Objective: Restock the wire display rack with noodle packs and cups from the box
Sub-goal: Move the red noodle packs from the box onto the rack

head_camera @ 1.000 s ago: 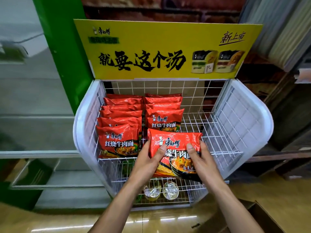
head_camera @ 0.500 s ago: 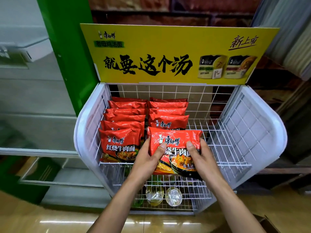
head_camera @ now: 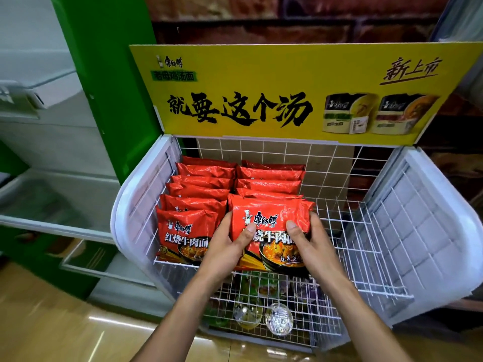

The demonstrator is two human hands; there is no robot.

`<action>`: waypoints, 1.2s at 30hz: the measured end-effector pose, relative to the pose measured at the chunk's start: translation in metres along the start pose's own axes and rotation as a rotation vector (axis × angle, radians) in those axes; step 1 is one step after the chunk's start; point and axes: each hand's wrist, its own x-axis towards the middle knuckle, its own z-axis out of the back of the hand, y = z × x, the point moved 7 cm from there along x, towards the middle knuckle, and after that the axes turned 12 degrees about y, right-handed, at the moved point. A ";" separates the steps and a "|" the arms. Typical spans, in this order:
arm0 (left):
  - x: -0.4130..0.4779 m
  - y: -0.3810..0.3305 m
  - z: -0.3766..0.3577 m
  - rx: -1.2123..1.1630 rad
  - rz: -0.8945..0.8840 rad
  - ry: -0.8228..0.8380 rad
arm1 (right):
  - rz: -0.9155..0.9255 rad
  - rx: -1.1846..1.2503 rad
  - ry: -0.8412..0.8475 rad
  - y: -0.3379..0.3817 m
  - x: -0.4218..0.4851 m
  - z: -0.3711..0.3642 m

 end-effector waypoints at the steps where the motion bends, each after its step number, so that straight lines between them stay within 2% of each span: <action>1: 0.003 0.000 0.001 -0.001 0.002 -0.002 | 0.002 -0.001 0.013 0.001 0.003 0.000; 8: 0.014 0.002 0.004 0.022 0.003 -0.049 | -0.005 -0.051 0.073 -0.008 0.022 0.003; 18: 0.027 0.024 0.006 0.101 0.002 -0.187 | 0.034 -0.261 0.097 -0.017 0.039 0.008; 26: 0.024 0.045 0.003 0.149 0.068 -0.200 | 0.052 -0.413 0.132 -0.038 0.044 -0.001; 36: 0.018 0.053 0.002 0.173 0.095 -0.186 | 0.062 -0.477 0.120 -0.047 0.034 -0.002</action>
